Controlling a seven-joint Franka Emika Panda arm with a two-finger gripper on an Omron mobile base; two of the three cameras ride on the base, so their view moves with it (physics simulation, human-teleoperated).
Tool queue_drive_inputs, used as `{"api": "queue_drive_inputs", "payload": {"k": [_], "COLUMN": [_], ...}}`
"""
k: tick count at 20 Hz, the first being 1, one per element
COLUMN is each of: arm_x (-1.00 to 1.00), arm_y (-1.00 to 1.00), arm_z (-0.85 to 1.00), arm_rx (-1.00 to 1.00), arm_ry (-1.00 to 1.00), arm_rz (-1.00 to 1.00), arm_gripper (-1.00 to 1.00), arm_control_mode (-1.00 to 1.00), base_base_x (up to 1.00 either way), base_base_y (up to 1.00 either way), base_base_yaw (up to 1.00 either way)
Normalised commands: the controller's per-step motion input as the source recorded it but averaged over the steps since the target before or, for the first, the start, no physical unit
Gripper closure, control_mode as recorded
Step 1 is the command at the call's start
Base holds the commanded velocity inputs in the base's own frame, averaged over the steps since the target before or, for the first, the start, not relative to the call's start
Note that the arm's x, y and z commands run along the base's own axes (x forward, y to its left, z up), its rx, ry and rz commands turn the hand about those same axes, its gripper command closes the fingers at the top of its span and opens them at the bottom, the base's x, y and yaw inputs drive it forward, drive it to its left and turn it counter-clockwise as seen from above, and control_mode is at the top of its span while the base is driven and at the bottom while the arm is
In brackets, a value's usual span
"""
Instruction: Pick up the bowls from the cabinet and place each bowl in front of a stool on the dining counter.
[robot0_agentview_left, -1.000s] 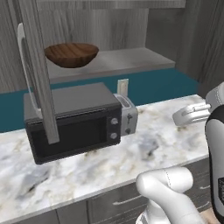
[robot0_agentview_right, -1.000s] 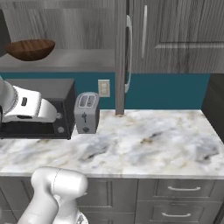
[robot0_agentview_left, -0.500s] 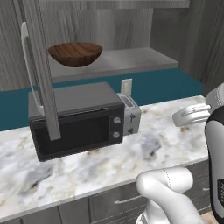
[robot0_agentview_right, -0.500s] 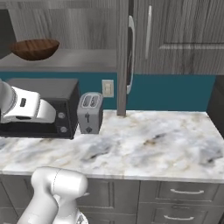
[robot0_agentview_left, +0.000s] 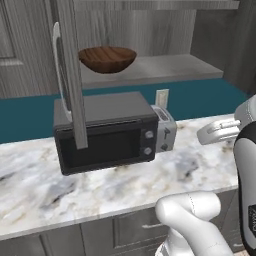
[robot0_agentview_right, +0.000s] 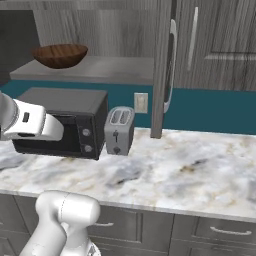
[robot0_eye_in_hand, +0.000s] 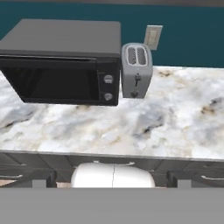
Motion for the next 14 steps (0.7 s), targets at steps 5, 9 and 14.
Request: {"api": "queue_drive_inputs", "payload": {"k": [5, 9, 14], "arm_x": [0.0, 0.0, 0.0], "arm_y": [0.0, 0.0, 0.0], "arm_z": [0.0, 0.0, 0.0], "arm_rx": [0.0, 0.0, 0.0], "arm_ry": [0.0, 0.0, 0.0], "arm_rz": [0.0, 0.0, 0.0], "arm_gripper": [-1.0, -1.0, -1.0], "arm_control_mode": [1.0, 1.0, -1.0], "base_base_x": [0.0, 0.0, 0.0], "base_base_y": [0.17, 0.03, 0.0], "base_base_yaw": [0.05, 0.01, 0.0]}}
